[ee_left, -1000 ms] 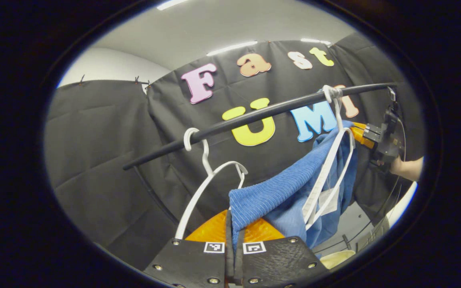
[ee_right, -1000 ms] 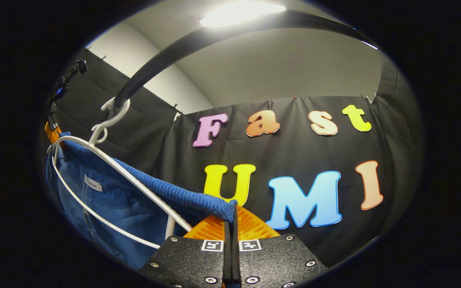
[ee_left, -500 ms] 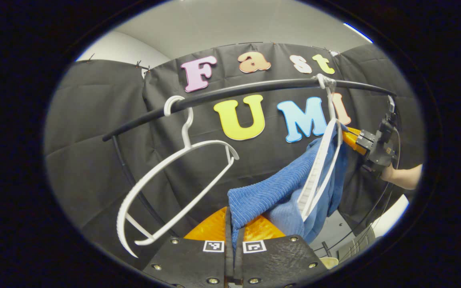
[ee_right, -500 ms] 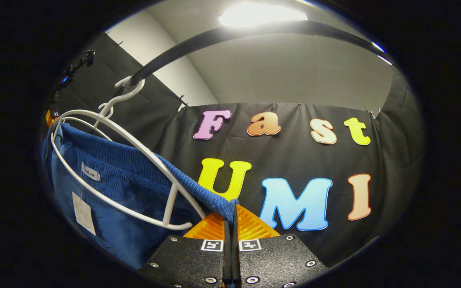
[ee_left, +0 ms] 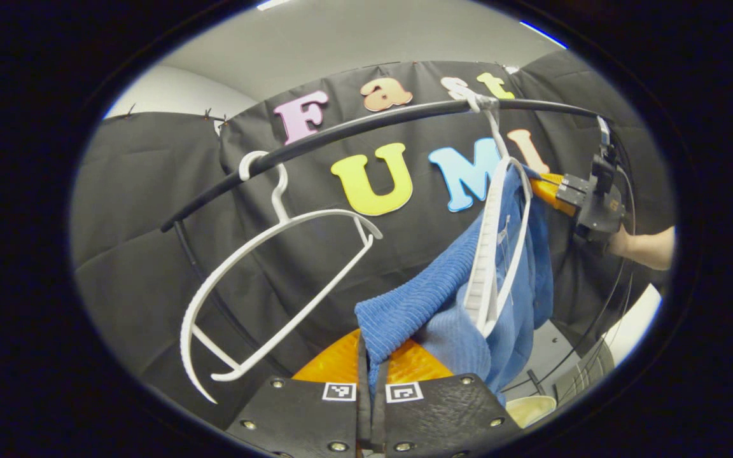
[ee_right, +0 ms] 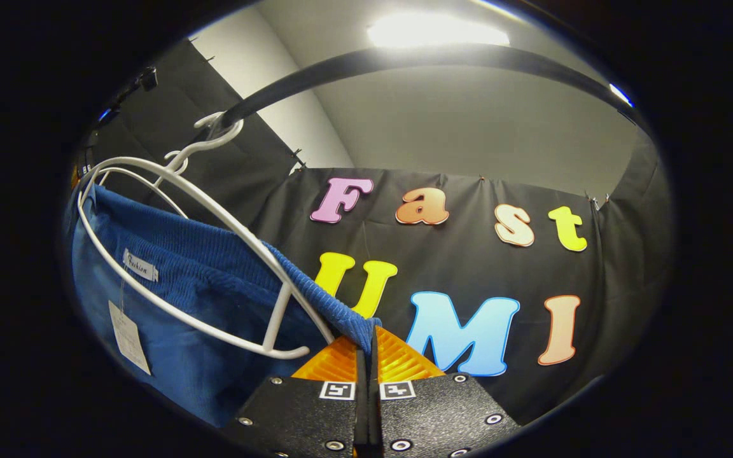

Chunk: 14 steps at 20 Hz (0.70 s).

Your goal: Grasp the clothes on the hanger with both hands and then place them into the laundry hamper below.

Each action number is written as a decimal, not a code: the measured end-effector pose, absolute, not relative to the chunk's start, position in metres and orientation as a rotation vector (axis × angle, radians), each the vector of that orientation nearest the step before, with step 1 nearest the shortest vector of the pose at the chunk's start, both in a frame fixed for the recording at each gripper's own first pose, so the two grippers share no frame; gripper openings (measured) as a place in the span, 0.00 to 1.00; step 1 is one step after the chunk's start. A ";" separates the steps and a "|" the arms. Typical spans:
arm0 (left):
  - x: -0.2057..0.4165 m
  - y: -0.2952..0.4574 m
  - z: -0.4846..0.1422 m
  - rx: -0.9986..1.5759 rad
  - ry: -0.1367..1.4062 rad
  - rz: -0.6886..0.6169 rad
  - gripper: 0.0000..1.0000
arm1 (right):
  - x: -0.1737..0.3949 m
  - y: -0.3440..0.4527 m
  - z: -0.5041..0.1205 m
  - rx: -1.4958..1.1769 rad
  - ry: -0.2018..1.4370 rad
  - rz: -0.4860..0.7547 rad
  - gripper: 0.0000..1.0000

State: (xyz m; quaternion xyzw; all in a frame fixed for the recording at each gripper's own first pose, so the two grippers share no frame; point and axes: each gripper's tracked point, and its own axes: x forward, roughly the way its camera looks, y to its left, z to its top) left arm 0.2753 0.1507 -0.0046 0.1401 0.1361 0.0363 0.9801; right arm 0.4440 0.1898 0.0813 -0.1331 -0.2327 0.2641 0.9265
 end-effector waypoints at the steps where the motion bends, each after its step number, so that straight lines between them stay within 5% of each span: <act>1: 0.271 0.158 0.005 0.255 0.273 0.086 0.08 | 0.433 0.193 0.086 -0.286 -0.487 0.557 0.00; 9: 0.203 0.186 0.117 0.251 0.168 0.182 0.00 | 0.386 0.222 0.078 -0.410 -0.528 0.642 0.00; 10: 0.198 0.194 0.124 0.266 0.164 0.194 0.07 | 0.381 0.224 0.083 -0.411 -0.539 0.651 0.00; 13: 0.189 0.210 0.132 0.278 0.148 0.226 0.01 | 0.367 0.226 0.095 -0.445 -0.609 0.640 0.00; 14: 0.186 0.208 0.125 0.256 0.151 0.223 0.07 | 0.368 0.225 0.097 -0.448 -0.615 0.632 0.00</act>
